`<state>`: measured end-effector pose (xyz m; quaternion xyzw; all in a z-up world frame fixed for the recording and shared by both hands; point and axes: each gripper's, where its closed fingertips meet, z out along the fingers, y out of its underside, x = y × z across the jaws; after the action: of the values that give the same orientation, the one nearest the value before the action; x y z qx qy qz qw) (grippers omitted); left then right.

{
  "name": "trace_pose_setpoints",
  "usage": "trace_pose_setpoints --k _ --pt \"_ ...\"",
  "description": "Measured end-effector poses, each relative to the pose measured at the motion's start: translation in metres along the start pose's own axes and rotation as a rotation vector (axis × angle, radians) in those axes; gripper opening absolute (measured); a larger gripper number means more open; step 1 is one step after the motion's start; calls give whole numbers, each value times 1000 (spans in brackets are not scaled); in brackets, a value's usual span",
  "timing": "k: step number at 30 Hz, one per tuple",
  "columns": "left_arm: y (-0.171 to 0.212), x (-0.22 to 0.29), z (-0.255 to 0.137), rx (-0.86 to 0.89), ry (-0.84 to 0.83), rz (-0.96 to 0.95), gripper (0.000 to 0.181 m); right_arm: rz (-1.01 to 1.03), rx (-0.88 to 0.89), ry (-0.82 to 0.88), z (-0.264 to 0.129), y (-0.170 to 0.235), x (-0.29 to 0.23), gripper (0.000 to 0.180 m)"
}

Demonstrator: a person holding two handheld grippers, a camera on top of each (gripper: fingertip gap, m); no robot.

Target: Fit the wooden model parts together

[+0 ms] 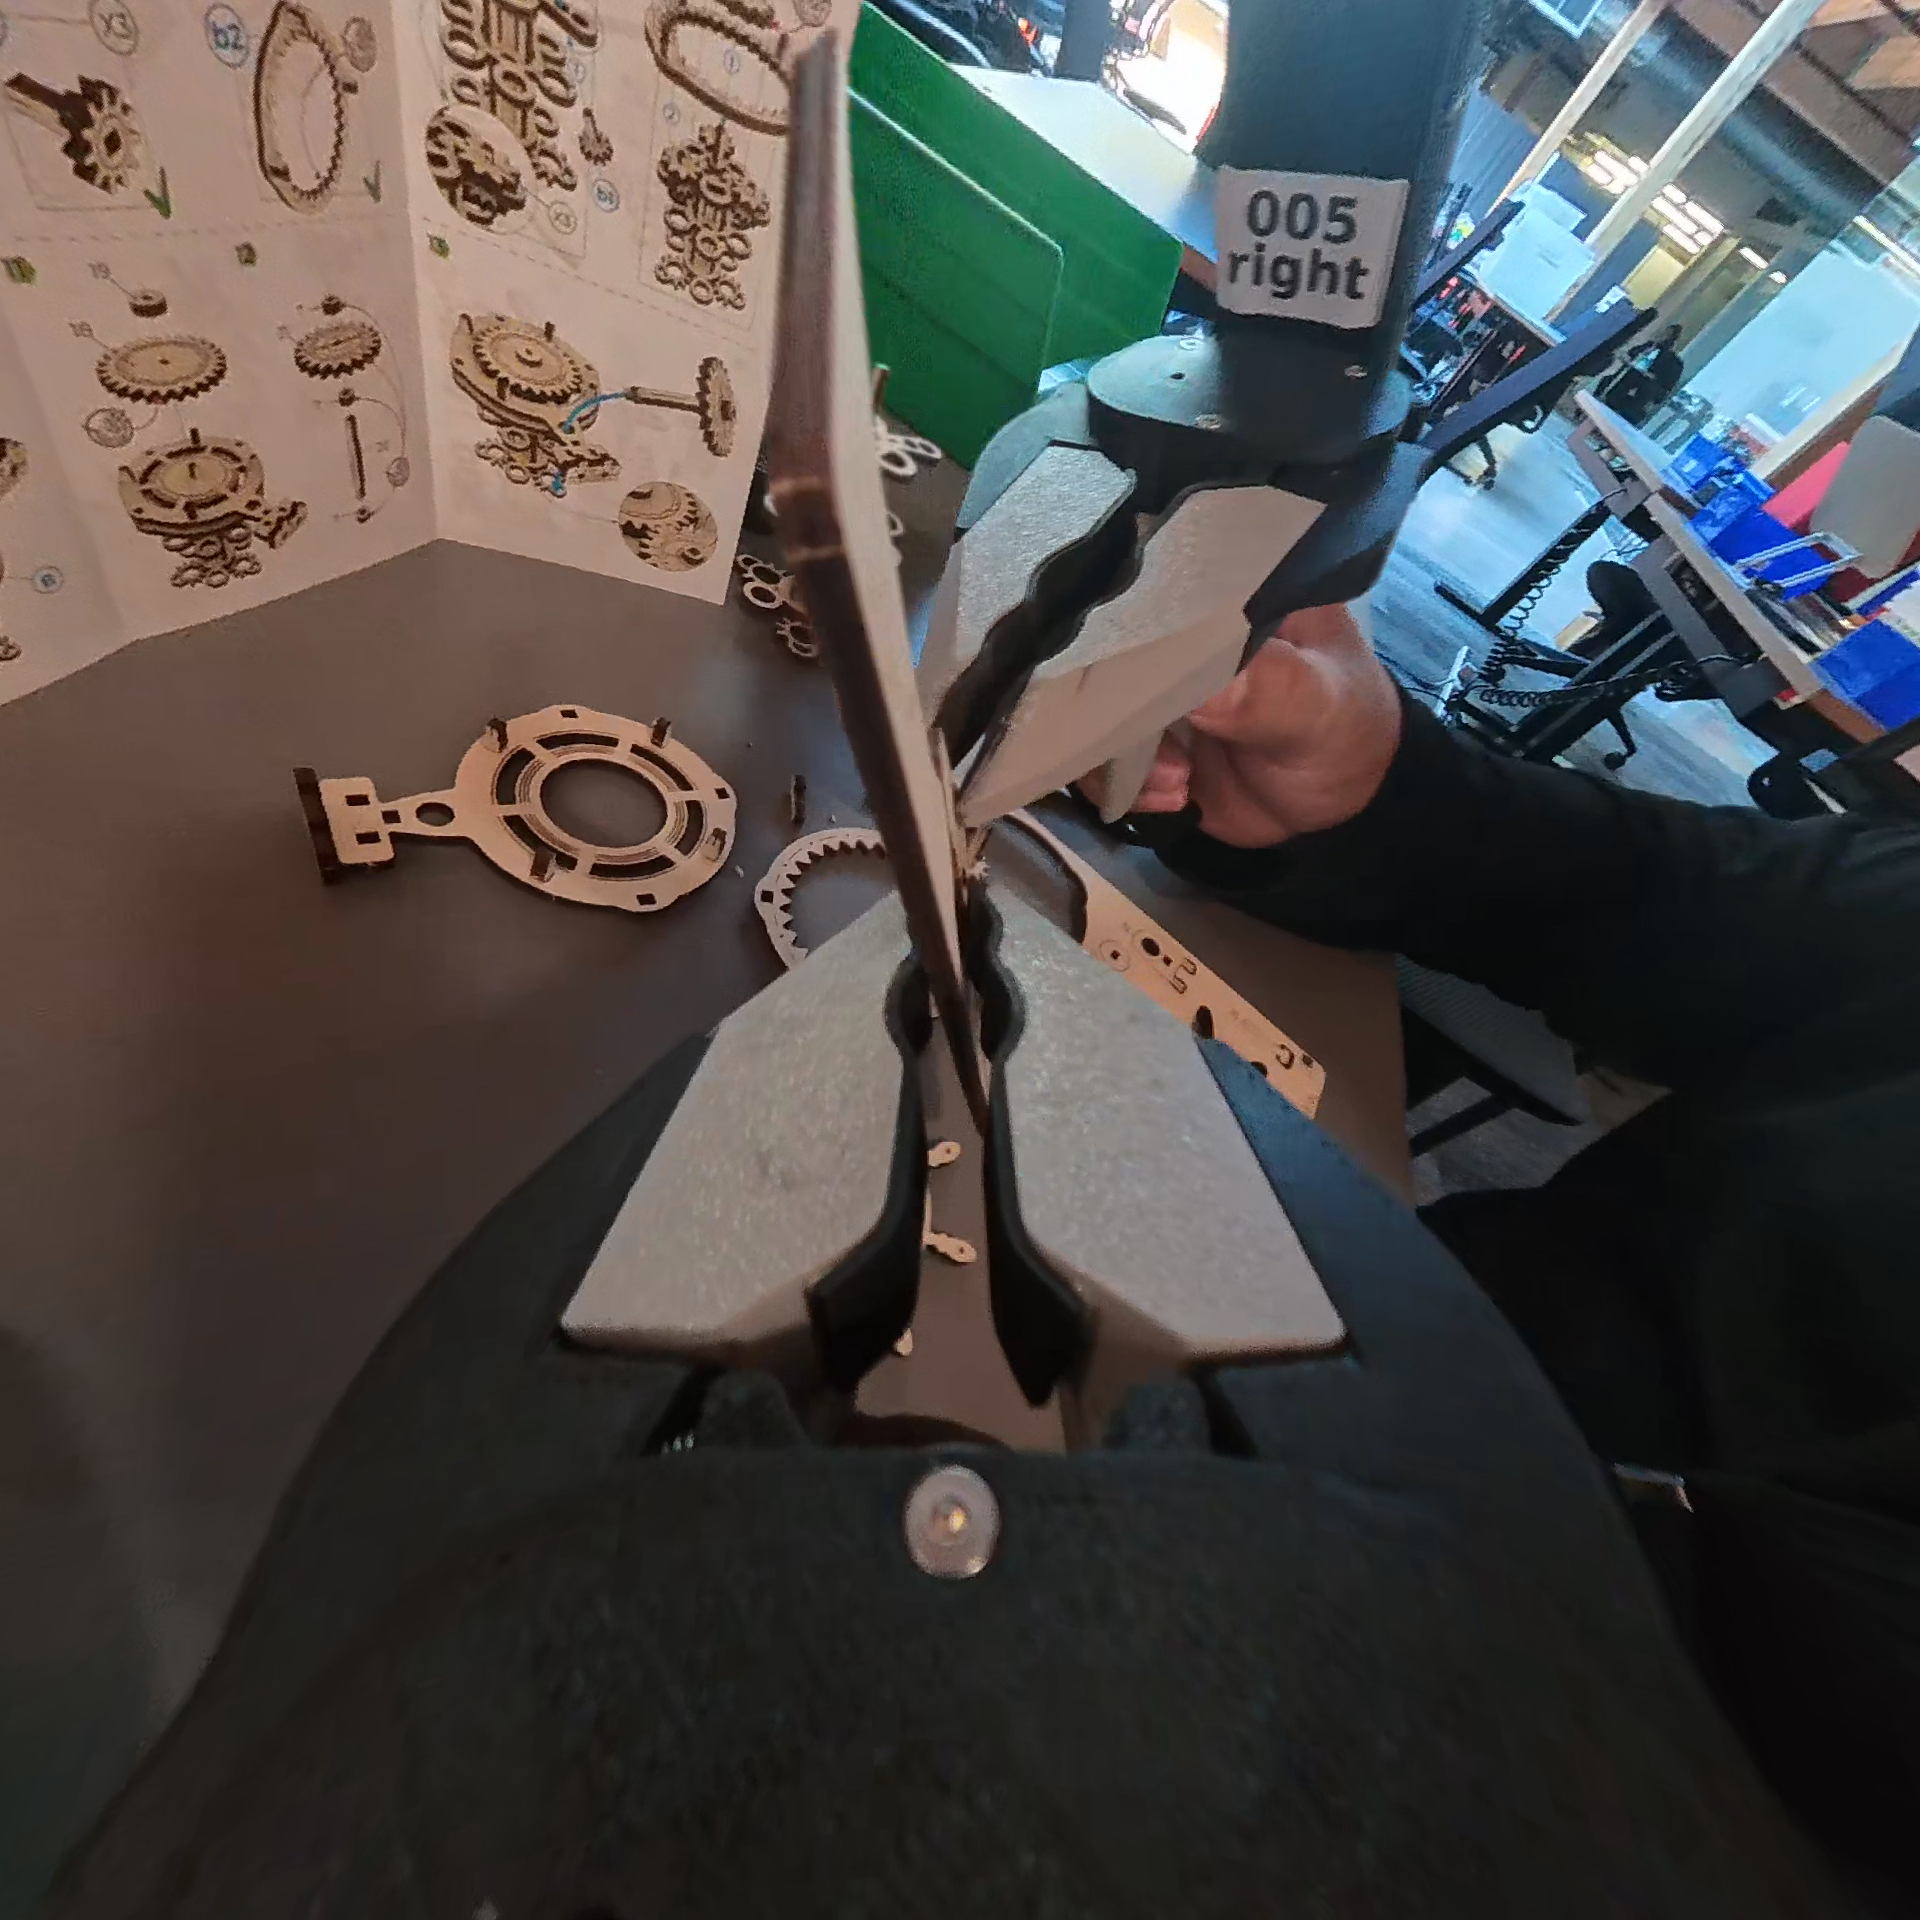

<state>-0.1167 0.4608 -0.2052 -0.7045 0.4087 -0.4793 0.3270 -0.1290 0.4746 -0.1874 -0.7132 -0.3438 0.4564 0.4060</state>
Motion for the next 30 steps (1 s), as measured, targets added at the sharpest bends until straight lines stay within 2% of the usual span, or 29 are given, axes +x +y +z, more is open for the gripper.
trace_pose_setpoints --k 10,14,17,22,27,28,30 --pt "4 -14 0 -16 -84 17 1 -131 -52 245 7 3 12 1" --pt "4 -14 -2 -14 -92 24 1 -294 -83 357 10 3 12 1" --pt "-5 -6 -9 48 -19 -16 0 -318 -4 287 9 -9 3 1" --pt "3 4 -11 35 92 -60 0 7 42 -38 9 -3 -8 1" --pt "2 0 -11 44 83 -71 0 67 38 -102 7 -1 -6 2" --pt "1 -2 -12 49 83 -85 0 69 38 -91 5 -1 -3 9" --pt "1 -4 -13 54 88 -107 0 71 45 -89 2 -2 0 10"
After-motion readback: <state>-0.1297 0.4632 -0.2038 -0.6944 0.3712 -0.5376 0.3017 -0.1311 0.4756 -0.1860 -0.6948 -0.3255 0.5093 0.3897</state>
